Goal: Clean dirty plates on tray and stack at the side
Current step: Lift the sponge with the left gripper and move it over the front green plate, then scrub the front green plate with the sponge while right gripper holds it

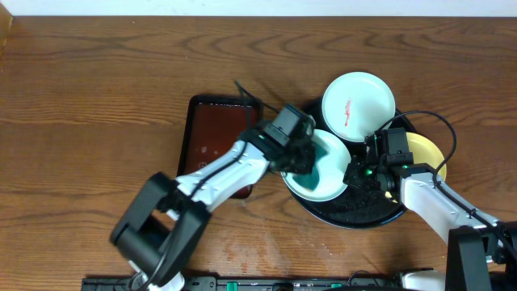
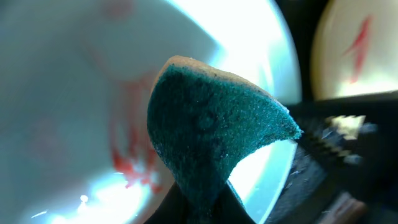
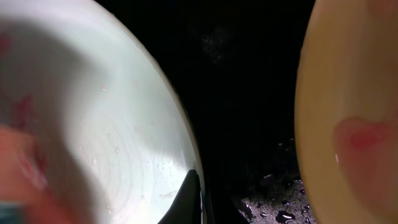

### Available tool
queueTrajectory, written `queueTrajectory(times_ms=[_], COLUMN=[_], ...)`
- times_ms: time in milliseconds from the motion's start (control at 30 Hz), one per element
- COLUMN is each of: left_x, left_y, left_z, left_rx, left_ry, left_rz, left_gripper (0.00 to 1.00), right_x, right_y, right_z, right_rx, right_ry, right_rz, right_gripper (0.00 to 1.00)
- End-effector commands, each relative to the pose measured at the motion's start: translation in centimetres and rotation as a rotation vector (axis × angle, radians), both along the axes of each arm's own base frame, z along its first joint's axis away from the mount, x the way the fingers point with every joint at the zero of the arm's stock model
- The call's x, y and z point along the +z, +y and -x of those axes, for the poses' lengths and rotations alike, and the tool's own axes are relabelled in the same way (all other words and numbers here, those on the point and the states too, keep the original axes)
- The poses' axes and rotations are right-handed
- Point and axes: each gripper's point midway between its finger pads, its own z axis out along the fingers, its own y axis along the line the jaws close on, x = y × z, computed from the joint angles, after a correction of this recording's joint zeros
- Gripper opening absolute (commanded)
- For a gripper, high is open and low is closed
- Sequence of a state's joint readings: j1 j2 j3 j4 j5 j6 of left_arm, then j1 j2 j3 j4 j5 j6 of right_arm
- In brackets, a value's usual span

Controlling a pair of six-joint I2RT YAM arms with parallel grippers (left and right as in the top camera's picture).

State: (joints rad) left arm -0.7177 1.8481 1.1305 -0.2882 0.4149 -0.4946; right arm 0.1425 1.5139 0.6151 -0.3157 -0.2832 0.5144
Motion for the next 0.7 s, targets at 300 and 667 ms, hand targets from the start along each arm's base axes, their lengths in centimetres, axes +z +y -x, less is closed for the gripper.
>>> queueTrajectory(times_ms=[300, 667], left_x=[1.1, 1.9], left_y=[-0.4, -0.2], left_z=[-1.7, -2.4], left_rx=[-0.034, -0.046], left_ry=[-0.069, -0.099], left_rz=[-0.077, -0.135], left_gripper=[0.08, 0.08], right_x=[-0.6, 0.5], right_y=[-7.1, -4.9], right_z=[0.9, 0.3], right_rx=[-0.129, -0.002], right_ry=[0.0, -0.061], right_rz=[0.39, 0.298], right_gripper=[0.01, 0.01])
